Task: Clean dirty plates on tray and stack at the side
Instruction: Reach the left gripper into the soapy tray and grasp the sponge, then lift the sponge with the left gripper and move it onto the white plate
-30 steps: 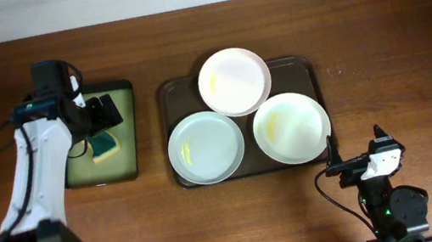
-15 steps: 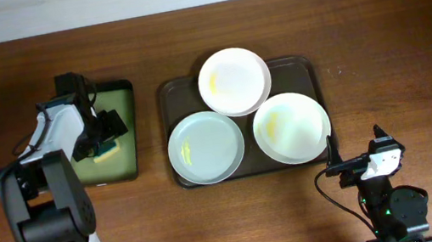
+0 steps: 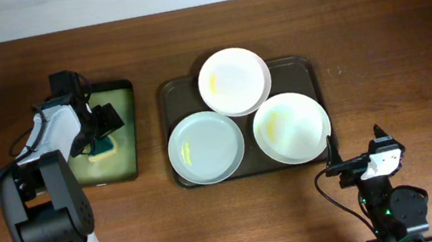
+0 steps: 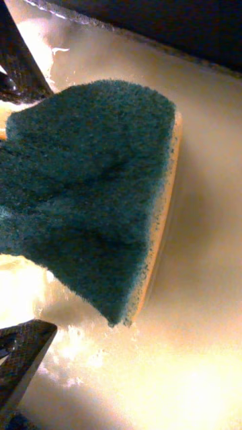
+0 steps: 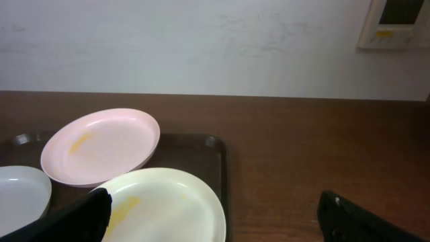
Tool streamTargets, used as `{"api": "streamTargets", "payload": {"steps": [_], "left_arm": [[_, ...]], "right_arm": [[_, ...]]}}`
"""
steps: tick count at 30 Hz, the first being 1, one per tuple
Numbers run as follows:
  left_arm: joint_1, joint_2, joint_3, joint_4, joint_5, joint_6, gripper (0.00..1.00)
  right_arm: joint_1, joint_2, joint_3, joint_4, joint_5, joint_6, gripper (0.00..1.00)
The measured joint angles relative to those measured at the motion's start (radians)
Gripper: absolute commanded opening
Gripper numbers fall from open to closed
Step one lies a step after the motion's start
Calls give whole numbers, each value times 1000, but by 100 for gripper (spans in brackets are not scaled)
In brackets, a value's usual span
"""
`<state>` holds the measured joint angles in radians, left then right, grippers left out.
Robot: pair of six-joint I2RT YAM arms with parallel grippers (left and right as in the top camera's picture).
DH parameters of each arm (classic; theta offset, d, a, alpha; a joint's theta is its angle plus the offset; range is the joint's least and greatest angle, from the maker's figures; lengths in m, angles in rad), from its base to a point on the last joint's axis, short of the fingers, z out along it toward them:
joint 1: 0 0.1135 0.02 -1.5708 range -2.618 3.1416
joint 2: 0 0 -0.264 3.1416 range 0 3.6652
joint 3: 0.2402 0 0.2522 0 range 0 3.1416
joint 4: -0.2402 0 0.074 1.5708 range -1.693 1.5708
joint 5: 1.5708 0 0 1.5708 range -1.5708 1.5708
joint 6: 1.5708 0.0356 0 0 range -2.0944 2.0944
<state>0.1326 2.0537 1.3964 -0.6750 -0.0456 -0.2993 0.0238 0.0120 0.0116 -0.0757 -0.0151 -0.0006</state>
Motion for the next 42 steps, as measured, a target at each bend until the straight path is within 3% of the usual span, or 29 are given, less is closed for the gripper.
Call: {"api": "streamTargets", "payload": {"steps": [3, 4, 8, 13, 16, 21, 25, 28, 32, 35, 38, 42], "left_arm": [[0, 0, 0, 5, -3, -1, 11], [0, 0, 0, 8, -4, -2, 0], [1, 0, 0, 6, -3, 2, 0], [1, -8, 74, -155, -3, 3, 0], [2, -118, 142, -213, 39, 3, 0], [2, -352, 174, -216, 110, 3, 0], [2, -342, 160, -196, 117, 3, 0], [2, -237, 53, -85, 118, 3, 0], [2, -142, 14, -122, 122, 3, 0], [2, -200, 67, -222, 124, 4, 0], [2, -372, 120, -261, 121, 11, 0], [2, -392, 80, -174, 79, 19, 0]], "right_arm": [[0, 0, 0, 0, 0, 0, 98], [0, 0, 0, 0, 0, 0, 98], [0, 0, 0, 0, 0, 0, 98], [0, 0, 0, 0, 0, 0, 98], [0, 0, 0, 0, 0, 0, 98], [0, 0, 0, 0, 0, 0, 98], [0, 0, 0, 0, 0, 0, 98], [0, -1, 0, 0, 0, 0, 98], [0, -1, 0, 0, 0, 1, 98], [0, -1, 0, 0, 0, 0, 98], [0, -1, 0, 0, 0, 0, 98], [0, -1, 0, 0, 0, 0, 98]]}}
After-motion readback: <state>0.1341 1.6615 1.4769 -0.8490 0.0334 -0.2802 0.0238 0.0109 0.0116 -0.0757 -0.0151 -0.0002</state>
